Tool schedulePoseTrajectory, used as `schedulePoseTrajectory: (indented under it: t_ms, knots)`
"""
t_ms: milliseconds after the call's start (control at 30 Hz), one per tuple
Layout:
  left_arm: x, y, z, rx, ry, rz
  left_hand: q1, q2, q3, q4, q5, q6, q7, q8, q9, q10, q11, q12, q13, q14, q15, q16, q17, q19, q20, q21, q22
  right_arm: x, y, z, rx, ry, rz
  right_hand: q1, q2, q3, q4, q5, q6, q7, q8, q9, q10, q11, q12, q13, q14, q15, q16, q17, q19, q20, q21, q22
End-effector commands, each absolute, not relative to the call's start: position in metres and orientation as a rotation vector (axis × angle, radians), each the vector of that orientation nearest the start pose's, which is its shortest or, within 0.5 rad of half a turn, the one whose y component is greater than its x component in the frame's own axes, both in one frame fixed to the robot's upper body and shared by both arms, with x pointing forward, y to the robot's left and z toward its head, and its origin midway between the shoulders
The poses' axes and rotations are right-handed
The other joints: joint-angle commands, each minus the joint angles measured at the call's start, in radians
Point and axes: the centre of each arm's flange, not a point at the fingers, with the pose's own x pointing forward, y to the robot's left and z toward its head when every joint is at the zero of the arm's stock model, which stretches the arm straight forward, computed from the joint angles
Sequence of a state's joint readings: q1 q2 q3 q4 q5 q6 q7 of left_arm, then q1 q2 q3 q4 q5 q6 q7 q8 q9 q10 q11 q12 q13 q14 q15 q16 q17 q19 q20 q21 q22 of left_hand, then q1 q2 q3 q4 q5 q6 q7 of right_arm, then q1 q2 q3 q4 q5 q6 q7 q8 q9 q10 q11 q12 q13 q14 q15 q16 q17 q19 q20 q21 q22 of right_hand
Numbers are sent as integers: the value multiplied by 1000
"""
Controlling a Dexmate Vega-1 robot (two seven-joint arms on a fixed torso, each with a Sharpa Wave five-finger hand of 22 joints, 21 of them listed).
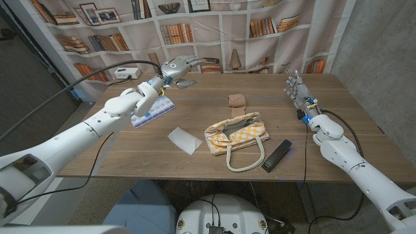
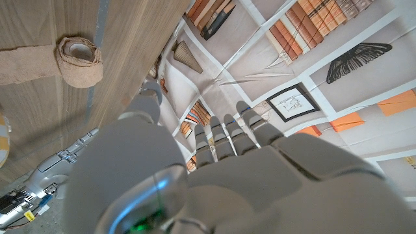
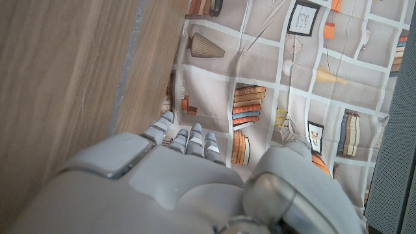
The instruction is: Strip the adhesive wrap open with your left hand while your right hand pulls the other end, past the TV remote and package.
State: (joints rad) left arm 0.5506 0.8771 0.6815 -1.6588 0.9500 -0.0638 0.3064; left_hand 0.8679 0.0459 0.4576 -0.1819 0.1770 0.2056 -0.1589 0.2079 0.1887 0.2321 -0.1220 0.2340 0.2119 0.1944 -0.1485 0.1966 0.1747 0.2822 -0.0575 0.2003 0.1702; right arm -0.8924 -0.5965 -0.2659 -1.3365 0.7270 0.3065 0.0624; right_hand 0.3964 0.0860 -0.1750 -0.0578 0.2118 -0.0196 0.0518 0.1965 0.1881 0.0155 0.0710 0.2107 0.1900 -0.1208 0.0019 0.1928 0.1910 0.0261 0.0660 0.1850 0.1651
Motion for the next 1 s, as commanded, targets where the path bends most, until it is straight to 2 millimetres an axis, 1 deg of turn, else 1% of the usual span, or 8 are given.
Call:
schedulePoseTrajectory:
  t_ms: [33, 167, 333, 400, 500, 700, 833, 1000]
  knots:
    - [585, 223, 115, 1888, -1190, 255, 15, 0, 2, 3, 4, 14, -1, 9, 5, 2, -6, 1, 2, 2, -12, -2, 2, 1, -11, -1, 2, 633, -356, -11, 66, -641, 132, 8, -1, -1, -3, 2, 5, 4, 4, 2, 3, 0, -1, 3, -5, -3, 5, 2, 5, 2, 2, 4]
    - [589, 224, 114, 1918, -1204, 238, 21, 1, 1, 4, 4, 18, -2, 10, 5, 2, -5, 1, 3, 1, -14, -3, 3, 1, -14, -2, 2, 635, -355, -11, 69, -638, 130, 8, -1, -1, -3, 1, 5, 3, 3, 2, 4, 0, -1, 3, -6, -3, 5, 2, 5, 2, 2, 4]
    - [592, 225, 112, 1931, -1218, 240, 28, 0, -2, 6, 4, 20, -4, 10, 5, -1, -18, -1, 4, 0, -18, -4, 3, 1, -17, -3, 2, 636, -354, -12, 69, -635, 130, 8, -1, -1, -3, 1, 5, 3, 3, 2, 4, -1, -2, 3, -6, -3, 5, 2, 5, 2, 2, 4]
    - [592, 225, 111, 1934, -1226, 242, 30, 0, -3, 6, 4, 21, -4, 11, 5, 2, -16, -1, 4, -2, -17, -5, 3, 1, -17, -3, 2, 637, -354, -12, 71, -634, 128, 7, -1, -1, -3, 0, 5, 3, 3, 2, 5, -3, -2, 3, -4, -7, 6, 2, 4, 2, 2, 4]
    - [593, 226, 111, 1941, -1235, 239, 36, -1, -10, 10, 5, 22, -4, 10, 5, -3, -14, -4, 7, -28, -13, -14, 3, -10, -21, -8, 2, 638, -353, -13, 71, -631, 127, 7, -1, -1, -3, 0, 5, 3, 3, 2, 6, -7, -2, 3, 0, -9, 7, 2, 4, 3, 2, 4]
    - [599, 225, 107, 1956, -1250, 197, 37, 0, -14, 13, 5, 23, -6, 10, 5, -7, -16, -5, 8, -33, -18, -14, 3, -14, -21, -9, 2, 640, -351, -15, 87, -635, 132, 7, -1, 0, -3, 0, 3, 0, 2, 2, 7, -11, -2, 3, 0, -10, 8, 2, 4, 3, 2, 4]
    - [601, 223, 103, 1932, -1285, 177, 35, 9, -23, 22, 5, 50, -6, 20, 5, 9, -26, 1, 11, -26, -27, -9, 4, -16, -25, -9, 3, 642, -348, -17, 90, -630, 141, 8, -1, 0, -4, -1, 4, -2, 2, 2, 22, -18, 3, 3, 19, -20, 14, 2, 5, 3, 2, 4]
    - [604, 222, 104, 1934, -1301, 169, 36, 13, -27, 24, 5, 51, -6, 20, 5, 10, -33, 0, 13, -28, -28, -9, 5, -19, -31, -10, 3, 642, -347, -16, 86, -629, 142, 8, -1, 0, -5, -2, 9, -7, 4, 2, 30, -21, 5, 3, 27, -24, 17, 2, 7, 2, 3, 4]
